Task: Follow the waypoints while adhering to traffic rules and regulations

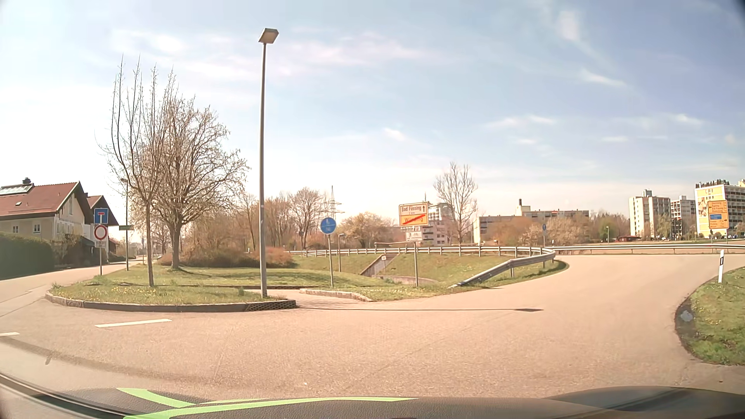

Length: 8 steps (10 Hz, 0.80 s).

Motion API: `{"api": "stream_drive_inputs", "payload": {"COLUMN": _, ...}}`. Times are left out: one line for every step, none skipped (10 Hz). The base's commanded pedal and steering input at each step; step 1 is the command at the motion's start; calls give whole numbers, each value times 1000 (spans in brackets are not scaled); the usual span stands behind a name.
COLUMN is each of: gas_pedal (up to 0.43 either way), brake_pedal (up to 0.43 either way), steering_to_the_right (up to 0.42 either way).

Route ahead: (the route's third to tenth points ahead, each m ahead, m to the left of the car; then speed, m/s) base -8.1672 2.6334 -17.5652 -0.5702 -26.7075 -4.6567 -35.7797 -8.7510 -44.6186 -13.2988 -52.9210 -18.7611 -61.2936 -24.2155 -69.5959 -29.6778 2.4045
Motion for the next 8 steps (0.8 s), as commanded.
{"api": "stream_drive_inputs", "payload": {"gas_pedal": 197, "brake_pedal": 0, "steering_to_the_right": -219}}
{"api": "stream_drive_inputs", "payload": {"gas_pedal": 197, "brake_pedal": 0, "steering_to_the_right": -276}}
{"api": "stream_drive_inputs", "payload": {"gas_pedal": 197, "brake_pedal": 0, "steering_to_the_right": -309}}
{"api": "stream_drive_inputs", "payload": {"gas_pedal": 197, "brake_pedal": 0, "steering_to_the_right": -329}}
{"api": "stream_drive_inputs", "payload": {"gas_pedal": 197, "brake_pedal": 0, "steering_to_the_right": -362}}
{"api": "stream_drive_inputs", "payload": {"gas_pedal": 197, "brake_pedal": 0, "steering_to_the_right": -404}}
{"api": "stream_drive_inputs", "payload": {"gas_pedal": 197, "brake_pedal": 0, "steering_to_the_right": -478}}
{"api": "stream_drive_inputs", "payload": {"gas_pedal": 197, "brake_pedal": 0, "steering_to_the_right": -517}}
